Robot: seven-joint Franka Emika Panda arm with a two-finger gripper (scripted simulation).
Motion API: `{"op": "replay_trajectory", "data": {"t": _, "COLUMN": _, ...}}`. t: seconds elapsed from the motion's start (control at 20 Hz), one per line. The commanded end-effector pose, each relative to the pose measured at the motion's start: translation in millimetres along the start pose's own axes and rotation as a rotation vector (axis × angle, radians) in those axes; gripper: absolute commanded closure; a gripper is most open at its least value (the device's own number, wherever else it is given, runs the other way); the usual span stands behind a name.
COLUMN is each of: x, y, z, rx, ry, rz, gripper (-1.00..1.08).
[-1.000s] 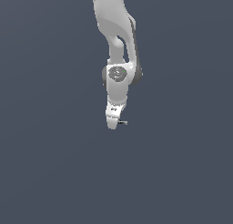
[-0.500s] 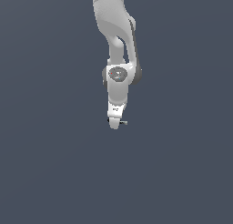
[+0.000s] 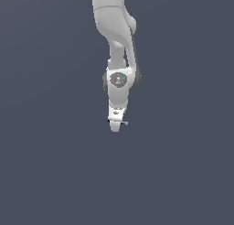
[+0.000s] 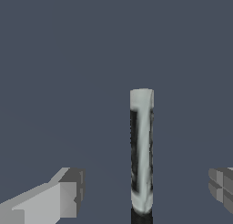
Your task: Pick up the object and move it to a goal position.
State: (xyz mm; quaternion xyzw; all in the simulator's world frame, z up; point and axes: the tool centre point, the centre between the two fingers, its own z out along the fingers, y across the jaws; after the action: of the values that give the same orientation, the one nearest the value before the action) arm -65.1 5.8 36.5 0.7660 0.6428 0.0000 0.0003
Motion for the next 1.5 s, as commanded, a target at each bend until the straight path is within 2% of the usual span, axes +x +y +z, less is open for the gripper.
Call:
{"op": "replay_trajectory", "data": {"t": 0.0, "x": 0, "y": -1, "z": 12, "rx": 0.001, "ry": 0.000, "rz": -0.001, "gripper": -0.92}}
{"op": "replay_trajectory", "data": {"t": 0.35, "x": 0, "y": 0, "z": 27, "rx": 0.001, "ry": 0.000, "rz": -0.002, "gripper": -0.92}}
{"op": "replay_trajectory", "data": {"t": 0.4, "x": 0, "y": 0, "z": 27, "rx": 0.001, "ry": 0.000, "rz": -0.002, "gripper": 1.08}}
{"op": "replay_trajectory", "data": {"t": 1.05, "x": -2, "y": 1, "z": 24, "rx": 0.001, "ry": 0.000, "rz": -0.002, "gripper": 1.08}}
{"op": "replay_trajectory", "data": {"t": 1.45, "x": -19, "y": 12, "z": -9, "rx": 0.001, "ry": 0.000, "rz": -0.003, "gripper": 1.08}}
